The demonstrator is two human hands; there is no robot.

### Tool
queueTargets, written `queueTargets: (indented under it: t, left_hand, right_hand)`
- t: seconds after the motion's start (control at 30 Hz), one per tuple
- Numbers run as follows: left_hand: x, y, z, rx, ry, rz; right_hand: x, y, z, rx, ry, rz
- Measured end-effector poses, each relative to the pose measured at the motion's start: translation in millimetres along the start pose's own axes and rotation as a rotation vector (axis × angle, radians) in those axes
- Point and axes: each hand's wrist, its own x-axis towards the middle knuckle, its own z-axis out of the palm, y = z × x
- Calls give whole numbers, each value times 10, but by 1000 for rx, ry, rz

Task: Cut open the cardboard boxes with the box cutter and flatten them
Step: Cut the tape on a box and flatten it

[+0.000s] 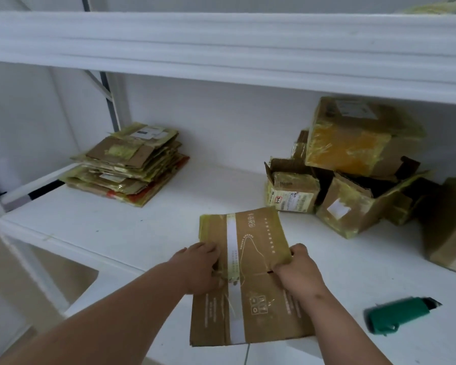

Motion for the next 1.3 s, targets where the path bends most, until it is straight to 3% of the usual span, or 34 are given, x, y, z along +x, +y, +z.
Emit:
queueTargets:
  t: [0.27,0.37,0.47,0.57,0.67,0.93,1.13,1.3]
  left_hand:
    - [-357,-39,-10,-256,224,-251]
    - [-535,-131,-31,-607,296,-394]
    - [-692,-273,-12,-979,288,-404]
    - [-856,-454,12,-1147,329,-411]
    - [-974,-649,-51,-1090,436,-465]
    - [-1062,-1470,-199,-453,602,-429]
    - [-1011,-2008,-282,-448,725,-361]
    - [-872,-2283,-455,-495,845,-334]
  right_hand:
    - [-154,-150,43,284,3,-169]
    - [-182,-283,125,501,19,-178]
    - [-175,-416,260,654,1,-181]
    - [-204,-561,450,669,-9,-214]
    - [-248,-730,659,629,-26,-258]
    - [-276,-1345,1343,535,-74,-295]
    - [-327,-1675,1707,516,-21,-278]
    - [-184,-1970,1792,496,73,-370]
